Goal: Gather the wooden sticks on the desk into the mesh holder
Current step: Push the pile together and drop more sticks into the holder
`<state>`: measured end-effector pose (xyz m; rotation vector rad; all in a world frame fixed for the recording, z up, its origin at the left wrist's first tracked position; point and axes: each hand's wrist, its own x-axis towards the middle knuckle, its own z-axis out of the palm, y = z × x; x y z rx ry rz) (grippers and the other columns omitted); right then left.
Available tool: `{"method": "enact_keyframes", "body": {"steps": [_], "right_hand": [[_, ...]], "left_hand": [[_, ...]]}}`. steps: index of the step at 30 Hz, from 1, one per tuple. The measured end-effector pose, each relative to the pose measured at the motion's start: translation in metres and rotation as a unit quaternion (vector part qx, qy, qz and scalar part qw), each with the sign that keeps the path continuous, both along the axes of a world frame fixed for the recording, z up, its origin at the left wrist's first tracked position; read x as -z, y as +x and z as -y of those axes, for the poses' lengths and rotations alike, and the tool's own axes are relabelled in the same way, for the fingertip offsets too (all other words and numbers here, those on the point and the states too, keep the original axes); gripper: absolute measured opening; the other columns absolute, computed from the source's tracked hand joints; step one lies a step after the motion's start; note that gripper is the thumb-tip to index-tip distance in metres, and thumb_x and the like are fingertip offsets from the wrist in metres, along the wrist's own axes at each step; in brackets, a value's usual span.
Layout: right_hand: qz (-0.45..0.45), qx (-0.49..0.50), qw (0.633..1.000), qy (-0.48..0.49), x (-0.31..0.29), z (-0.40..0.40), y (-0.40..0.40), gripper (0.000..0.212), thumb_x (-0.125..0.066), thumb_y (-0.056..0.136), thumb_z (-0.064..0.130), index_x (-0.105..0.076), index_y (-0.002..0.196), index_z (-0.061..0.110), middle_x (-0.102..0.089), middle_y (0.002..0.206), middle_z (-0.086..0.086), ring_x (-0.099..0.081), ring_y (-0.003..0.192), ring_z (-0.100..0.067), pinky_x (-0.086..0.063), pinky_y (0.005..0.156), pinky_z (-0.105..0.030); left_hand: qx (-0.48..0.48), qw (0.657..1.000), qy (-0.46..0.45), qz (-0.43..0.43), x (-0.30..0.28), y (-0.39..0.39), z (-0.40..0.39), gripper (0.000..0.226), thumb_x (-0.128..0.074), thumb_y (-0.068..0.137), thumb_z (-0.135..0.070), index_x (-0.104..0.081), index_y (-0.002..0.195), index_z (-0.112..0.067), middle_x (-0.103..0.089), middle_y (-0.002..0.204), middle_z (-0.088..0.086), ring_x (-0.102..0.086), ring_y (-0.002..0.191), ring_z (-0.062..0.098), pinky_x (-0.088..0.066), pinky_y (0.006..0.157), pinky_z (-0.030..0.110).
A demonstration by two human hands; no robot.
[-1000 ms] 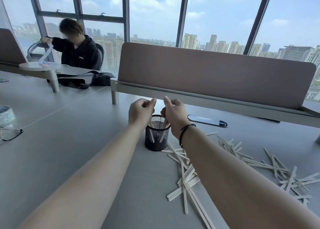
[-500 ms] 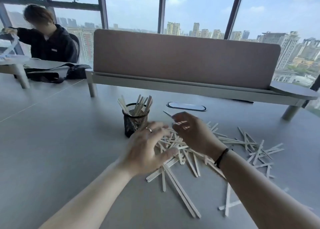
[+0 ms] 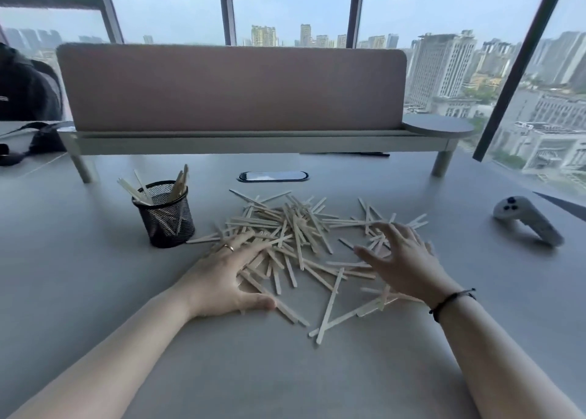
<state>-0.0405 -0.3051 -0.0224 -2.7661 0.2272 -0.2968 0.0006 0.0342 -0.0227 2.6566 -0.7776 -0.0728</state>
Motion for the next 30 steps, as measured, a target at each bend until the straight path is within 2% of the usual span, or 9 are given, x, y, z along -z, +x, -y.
{"method": "enact_keyframes", "body": {"steps": [5,10,14,17,19,22,25,27,30], "right_hand": [[-0.050,0.056,0.997,0.012,0.014,0.011,0.008,0.091,-0.020,0.069,0.092,-0.034,0.141,0.040,-0.036,0.151,-0.001,-0.021,0.145,-0.019,-0.014,0.115,-0.056],[0.000,0.081,0.997,0.002,0.017,-0.010,0.014,0.073,-0.027,0.081,0.082,-0.047,0.132,0.033,-0.046,0.142,0.000,-0.031,0.140,-0.020,-0.020,0.115,-0.051],[0.031,0.097,0.995,-0.009,0.018,-0.037,0.028,0.066,-0.031,0.084,0.078,-0.055,0.119,0.028,-0.053,0.133,-0.005,-0.038,0.134,-0.026,-0.024,0.112,-0.049],[0.061,0.104,0.993,0.002,0.017,-0.066,0.040,0.061,-0.036,0.085,0.072,-0.057,0.117,0.025,-0.055,0.131,-0.007,-0.041,0.131,-0.029,-0.025,0.111,-0.049],[0.078,0.109,0.990,0.045,0.014,-0.086,0.046,0.055,-0.041,0.087,0.067,-0.057,0.118,0.025,-0.056,0.130,-0.008,-0.042,0.130,-0.030,-0.025,0.112,-0.050],[0.113,0.057,0.985,0.116,0.011,-0.106,0.045,0.045,-0.047,0.090,0.061,-0.057,0.116,0.025,-0.057,0.123,-0.006,-0.049,0.121,-0.029,-0.033,0.107,-0.044],[0.155,0.012,0.977,0.144,0.005,-0.098,0.040,0.042,-0.052,0.089,0.060,-0.059,0.114,0.027,-0.059,0.119,-0.002,-0.054,0.113,-0.026,-0.041,0.097,-0.037],[0.162,0.036,0.978,0.128,0.001,-0.080,0.042,0.050,-0.051,0.087,0.066,-0.059,0.115,0.026,-0.060,0.120,-0.002,-0.055,0.114,-0.026,-0.042,0.098,-0.039],[0.098,0.072,0.988,0.097,0.001,-0.056,0.051,0.076,-0.047,0.079,0.081,-0.057,0.126,0.022,-0.061,0.128,-0.007,-0.053,0.120,-0.028,-0.040,0.103,-0.041]], "left_hand": [[-0.044,0.996,-0.042,0.065,0.011,0.009,0.030,0.085,-0.052,0.068,-0.089,-0.046,0.141,-0.045,-0.039,0.150,-0.023,-0.039,0.139,0.010,-0.033,0.114,0.038],[-0.039,0.991,-0.089,0.095,0.019,0.014,0.051,0.070,-0.048,0.075,-0.078,-0.058,0.130,-0.036,-0.055,0.137,-0.017,-0.054,0.125,0.015,-0.042,0.105,0.035],[-0.015,0.984,-0.155,0.082,0.020,0.012,0.051,0.066,-0.049,0.079,-0.074,-0.063,0.126,-0.028,-0.060,0.130,-0.015,-0.057,0.119,0.009,-0.046,0.102,0.032],[0.009,0.980,-0.190,0.056,0.016,0.008,0.048,0.068,-0.049,0.082,-0.077,-0.063,0.126,-0.028,-0.057,0.132,-0.016,-0.054,0.123,0.001,-0.046,0.103,0.033],[0.026,0.982,-0.183,0.032,0.011,0.002,0.046,0.074,-0.053,0.077,-0.083,-0.059,0.132,-0.033,-0.051,0.139,-0.021,-0.048,0.129,-0.005,-0.042,0.109,0.030],[0.039,0.993,-0.110,0.015,0.005,-0.007,0.040,0.093,-0.063,0.062,-0.087,-0.043,0.143,-0.046,-0.030,0.157,-0.025,-0.030,0.141,-0.005,-0.026,0.117,0.023],[0.008,0.998,-0.045,0.045,0.003,-0.008,0.033,0.103,-0.061,0.057,-0.092,-0.030,0.148,-0.053,-0.016,0.164,-0.021,-0.017,0.149,0.003,-0.019,0.121,0.029],[-0.029,0.996,-0.032,0.075,0.002,-0.003,0.029,0.103,-0.058,0.059,-0.093,-0.029,0.148,-0.051,-0.015,0.165,-0.017,-0.012,0.151,0.008,-0.013,0.121,0.032],[-0.078,0.993,-0.004,0.089,0.001,0.004,0.024,0.110,-0.051,0.057,-0.097,-0.022,0.151,-0.050,-0.015,0.167,-0.007,-0.005,0.153,0.015,-0.004,0.122,0.035]]}}
